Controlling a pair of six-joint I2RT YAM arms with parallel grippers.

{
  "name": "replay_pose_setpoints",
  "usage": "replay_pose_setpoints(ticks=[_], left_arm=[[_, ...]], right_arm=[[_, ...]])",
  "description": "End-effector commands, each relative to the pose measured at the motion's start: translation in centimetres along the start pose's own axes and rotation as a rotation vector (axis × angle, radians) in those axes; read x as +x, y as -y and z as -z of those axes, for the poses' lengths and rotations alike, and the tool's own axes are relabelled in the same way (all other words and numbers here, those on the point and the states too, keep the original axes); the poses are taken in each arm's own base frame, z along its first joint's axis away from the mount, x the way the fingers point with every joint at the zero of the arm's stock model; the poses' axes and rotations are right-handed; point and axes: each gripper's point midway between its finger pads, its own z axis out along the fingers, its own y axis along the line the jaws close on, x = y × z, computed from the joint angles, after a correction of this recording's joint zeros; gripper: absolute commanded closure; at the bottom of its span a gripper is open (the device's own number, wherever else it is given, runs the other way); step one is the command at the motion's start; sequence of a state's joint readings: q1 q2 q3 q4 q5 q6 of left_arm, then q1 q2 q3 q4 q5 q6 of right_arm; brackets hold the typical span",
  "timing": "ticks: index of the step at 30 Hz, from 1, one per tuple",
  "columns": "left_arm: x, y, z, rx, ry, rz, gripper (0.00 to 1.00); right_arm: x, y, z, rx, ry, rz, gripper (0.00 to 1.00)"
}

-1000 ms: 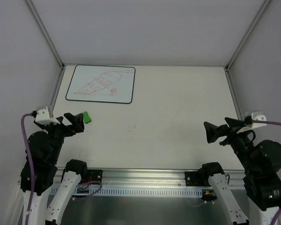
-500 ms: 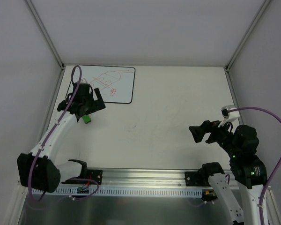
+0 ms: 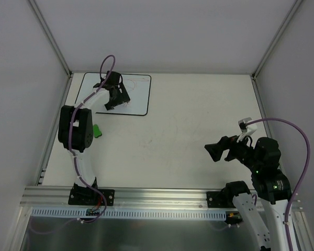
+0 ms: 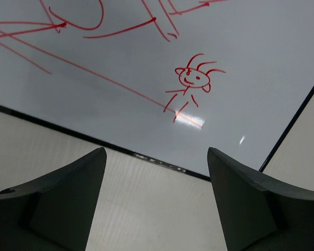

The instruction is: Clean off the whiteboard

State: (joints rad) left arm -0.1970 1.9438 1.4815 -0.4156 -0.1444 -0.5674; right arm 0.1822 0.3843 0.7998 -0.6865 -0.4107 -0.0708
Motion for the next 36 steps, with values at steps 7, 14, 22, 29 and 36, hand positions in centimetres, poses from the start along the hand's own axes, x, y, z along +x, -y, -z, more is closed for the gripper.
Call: replay_pose_setpoints(ticks=[7,14,22,29,36], left_arm=[[1.2,0.9,-3.0,-0.008,-0.035,0.006,0.34],[5.2,0.6,-4.3,-0.024,-0.126,-0.041,0.37],[9.6,2.8,-4.5,0.006,-0.198,-0.117,0.42],[16.6,5.5,-2.2,0.061,-0.294,-0.223,0.54],[27.1,9.3,1.5,0.152,-0.433,-0.410,0.58]], right_arm=[[-0.7,-0.8,-0.5,-0.054,0.023,0.026,0.01],[-0.8,-1.1,-0.7,-0.077,0.020,0.021,0.01],[-0.7,-1.2,-0.5,-0.075,0.032,0.012,0.01],[-0.9,-1.6,0.1,-0.085,0.058,-0.001,0.01],[-1.1,-1.9,0.8,-0.082,0.088,-0.016,0.01]])
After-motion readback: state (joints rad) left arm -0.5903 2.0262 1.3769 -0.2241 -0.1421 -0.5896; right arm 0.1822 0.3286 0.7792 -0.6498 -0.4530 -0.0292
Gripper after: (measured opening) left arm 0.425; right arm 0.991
